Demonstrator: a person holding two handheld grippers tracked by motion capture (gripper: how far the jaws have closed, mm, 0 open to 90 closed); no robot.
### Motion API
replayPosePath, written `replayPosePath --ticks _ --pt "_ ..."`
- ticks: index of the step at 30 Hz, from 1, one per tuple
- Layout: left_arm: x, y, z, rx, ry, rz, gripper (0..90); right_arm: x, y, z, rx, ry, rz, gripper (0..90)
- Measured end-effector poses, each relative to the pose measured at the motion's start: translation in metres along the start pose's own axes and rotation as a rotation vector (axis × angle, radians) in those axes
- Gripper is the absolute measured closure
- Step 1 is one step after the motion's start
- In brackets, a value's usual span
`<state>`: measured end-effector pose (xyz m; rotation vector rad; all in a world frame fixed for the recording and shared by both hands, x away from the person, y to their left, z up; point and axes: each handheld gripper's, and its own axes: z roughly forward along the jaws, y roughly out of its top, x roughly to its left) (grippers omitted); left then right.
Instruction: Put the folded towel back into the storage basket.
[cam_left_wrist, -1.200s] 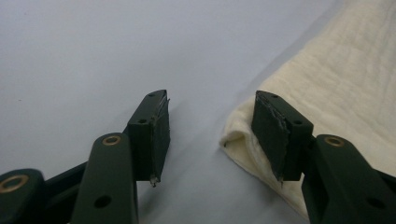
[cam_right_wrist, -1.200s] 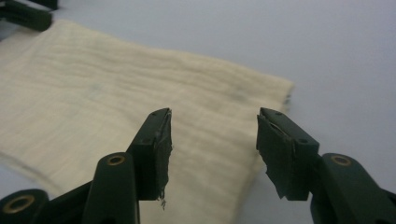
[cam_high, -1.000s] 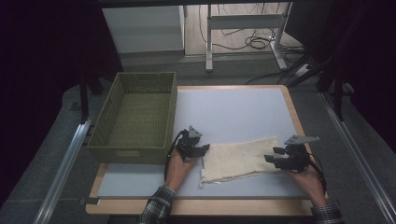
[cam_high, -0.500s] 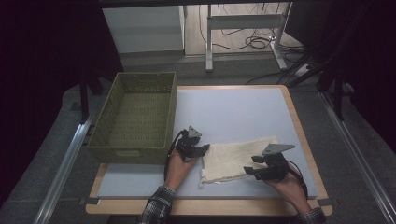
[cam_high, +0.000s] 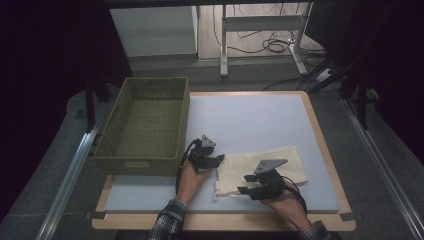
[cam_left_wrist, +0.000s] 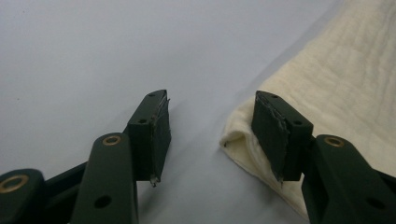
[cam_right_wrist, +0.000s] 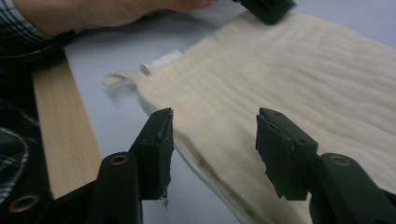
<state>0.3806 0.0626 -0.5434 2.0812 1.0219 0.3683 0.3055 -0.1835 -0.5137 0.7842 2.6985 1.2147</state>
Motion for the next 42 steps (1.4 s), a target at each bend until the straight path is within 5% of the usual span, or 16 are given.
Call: replayPosePath --ticks 14,18,22,27,32,37,42 --pt "0.0 0.0 0.0 0.0 -0.001 0.002 46.5 0.035 0.02 0.045 0.032 0.062 -0.084 54.9" --pt "0.0 0.0 0.0 -0.002 -0.001 0.0 46.5 0.042 0.02 0.055 0.035 0.026 -0.117 55.0" --pt "0.0 0.0 0.0 -0.003 0.0 -0.001 46.7 0.05 0.016 0.055 0.025 -0.063 -0.187 66.8" --pt "0.0 0.0 0.0 -0.003 0.003 0.004 48.2 0.046 0.015 0.053 0.016 -0.063 -0.153 82.7" --pt "-0.004 0.0 -0.001 -0.007 -0.027 0.035 63.3 0.038 0.015 0.053 0.011 -0.023 -0.098 84.5" --pt "-0.007 0.0 -0.001 -0.001 -0.071 0.02 82.4 0.039 0.015 0.05 0.012 -0.021 -0.101 84.6" --pt "-0.013 0.007 -0.007 -0.024 -0.041 0.057 85.6 0.038 0.015 0.042 -0.012 -0.014 -0.089 84.5"
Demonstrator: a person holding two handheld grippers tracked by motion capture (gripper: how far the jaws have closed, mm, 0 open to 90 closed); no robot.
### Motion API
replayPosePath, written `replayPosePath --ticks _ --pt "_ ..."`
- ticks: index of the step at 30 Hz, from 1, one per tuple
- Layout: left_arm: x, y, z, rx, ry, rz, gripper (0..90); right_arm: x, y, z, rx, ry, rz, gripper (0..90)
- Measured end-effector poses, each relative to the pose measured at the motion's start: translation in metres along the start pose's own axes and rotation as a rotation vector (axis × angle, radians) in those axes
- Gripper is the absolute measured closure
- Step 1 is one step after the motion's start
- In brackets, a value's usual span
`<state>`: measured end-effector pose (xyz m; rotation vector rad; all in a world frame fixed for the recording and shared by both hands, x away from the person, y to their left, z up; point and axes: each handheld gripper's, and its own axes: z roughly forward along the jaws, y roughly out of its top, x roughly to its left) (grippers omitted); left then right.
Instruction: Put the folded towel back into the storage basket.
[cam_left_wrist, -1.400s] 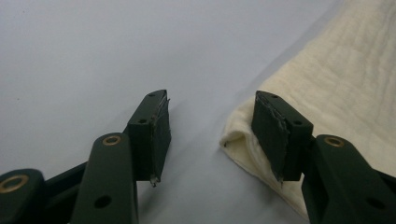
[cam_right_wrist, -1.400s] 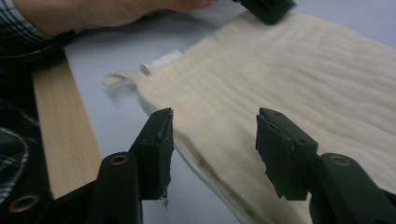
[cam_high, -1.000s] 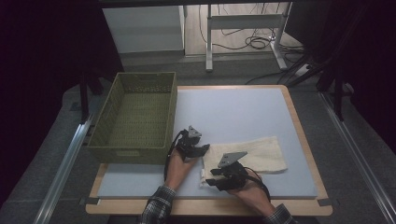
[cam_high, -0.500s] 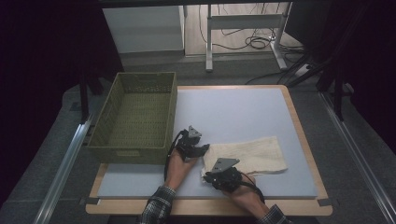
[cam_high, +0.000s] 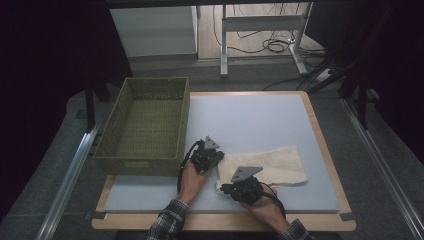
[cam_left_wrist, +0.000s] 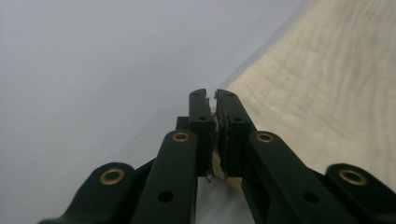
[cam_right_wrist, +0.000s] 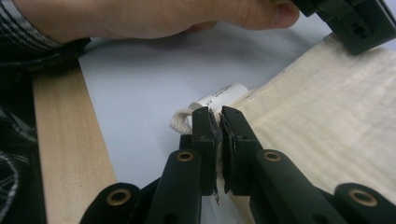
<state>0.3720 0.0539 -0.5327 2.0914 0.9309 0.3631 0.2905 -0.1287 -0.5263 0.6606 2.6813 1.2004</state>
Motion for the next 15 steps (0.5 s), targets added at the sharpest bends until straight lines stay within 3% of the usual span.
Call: replayPosePath --ticks 6,15 --pt "-0.006 0.018 -0.01 -0.031 -0.003 0.024 85.6 -0.003 0.002 -0.02 -0.057 -0.004 0.015 84.6" --pt "-0.012 0.035 -0.006 -0.061 -0.028 0.035 85.5 -0.016 0.0 -0.049 -0.103 -0.051 0.028 84.6"
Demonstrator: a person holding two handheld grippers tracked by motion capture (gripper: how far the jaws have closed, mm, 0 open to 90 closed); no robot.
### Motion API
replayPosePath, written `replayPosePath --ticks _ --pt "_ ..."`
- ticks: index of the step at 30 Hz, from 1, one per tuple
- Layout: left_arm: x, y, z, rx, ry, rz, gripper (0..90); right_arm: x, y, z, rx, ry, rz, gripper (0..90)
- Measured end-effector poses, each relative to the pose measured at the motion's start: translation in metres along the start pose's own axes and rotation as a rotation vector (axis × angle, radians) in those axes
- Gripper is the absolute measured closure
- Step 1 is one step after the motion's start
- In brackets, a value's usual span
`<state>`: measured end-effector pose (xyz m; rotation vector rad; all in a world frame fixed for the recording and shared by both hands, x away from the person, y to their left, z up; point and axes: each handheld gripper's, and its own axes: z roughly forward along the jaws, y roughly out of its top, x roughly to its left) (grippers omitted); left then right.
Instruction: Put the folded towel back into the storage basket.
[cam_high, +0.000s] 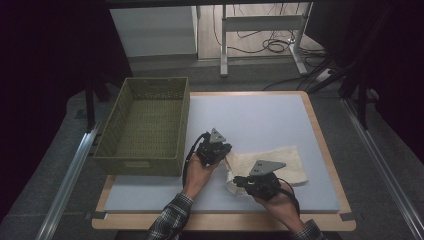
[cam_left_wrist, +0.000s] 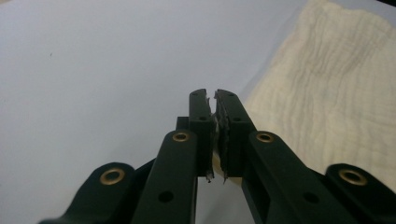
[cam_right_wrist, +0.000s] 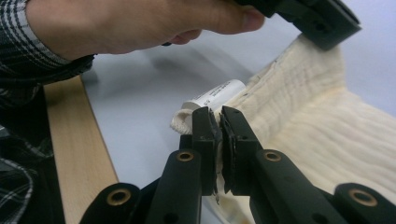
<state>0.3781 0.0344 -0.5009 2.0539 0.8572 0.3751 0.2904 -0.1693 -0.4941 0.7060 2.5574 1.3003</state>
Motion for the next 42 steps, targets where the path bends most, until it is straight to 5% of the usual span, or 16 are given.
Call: replayPosePath --ticks 25,42 --pt "-0.036 0.051 0.051 -0.037 -0.108 0.093 85.4 -0.042 -0.035 -0.066 -0.036 -0.142 0.116 84.5" --pt "-0.069 0.088 0.092 -0.032 -0.136 0.185 85.2 -0.064 -0.059 -0.104 -0.053 -0.233 0.181 84.5"
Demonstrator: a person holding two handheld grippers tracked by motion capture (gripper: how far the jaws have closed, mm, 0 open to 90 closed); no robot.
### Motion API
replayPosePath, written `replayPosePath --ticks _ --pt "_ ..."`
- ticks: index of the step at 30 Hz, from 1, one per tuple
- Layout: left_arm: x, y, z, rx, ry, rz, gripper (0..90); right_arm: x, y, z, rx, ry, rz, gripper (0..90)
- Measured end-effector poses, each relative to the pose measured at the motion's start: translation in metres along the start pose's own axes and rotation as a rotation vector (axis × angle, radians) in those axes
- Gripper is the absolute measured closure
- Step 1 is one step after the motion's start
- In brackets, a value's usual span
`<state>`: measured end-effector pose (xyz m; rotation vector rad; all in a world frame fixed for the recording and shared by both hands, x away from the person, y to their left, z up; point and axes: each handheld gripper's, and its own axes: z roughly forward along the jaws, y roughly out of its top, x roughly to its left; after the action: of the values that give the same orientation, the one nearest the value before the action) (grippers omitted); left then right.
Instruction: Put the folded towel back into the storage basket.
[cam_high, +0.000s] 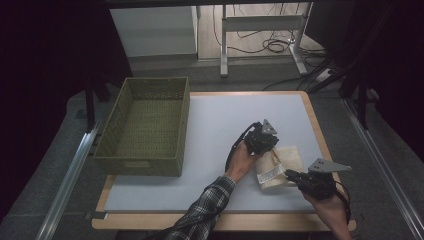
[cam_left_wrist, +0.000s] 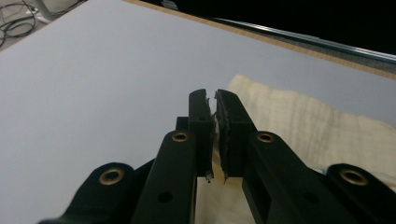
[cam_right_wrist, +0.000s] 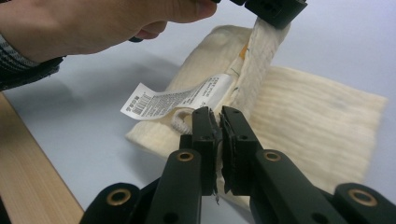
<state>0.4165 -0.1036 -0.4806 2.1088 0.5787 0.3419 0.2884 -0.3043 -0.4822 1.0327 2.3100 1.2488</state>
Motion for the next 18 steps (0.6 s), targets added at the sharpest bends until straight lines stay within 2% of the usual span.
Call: replayPosePath --ticks 8,12,18 --pt "-0.006 0.013 0.022 0.011 -0.012 0.022 85.2 -0.013 -0.006 -0.009 0.002 -0.037 0.024 84.5" --pt "-0.01 0.015 0.032 0.019 -0.009 0.038 85.1 -0.019 -0.011 -0.009 0.013 -0.049 0.038 84.5" --pt "-0.013 0.018 0.045 0.03 -0.009 0.037 85.1 -0.027 -0.019 -0.005 0.026 -0.062 0.057 84.5"
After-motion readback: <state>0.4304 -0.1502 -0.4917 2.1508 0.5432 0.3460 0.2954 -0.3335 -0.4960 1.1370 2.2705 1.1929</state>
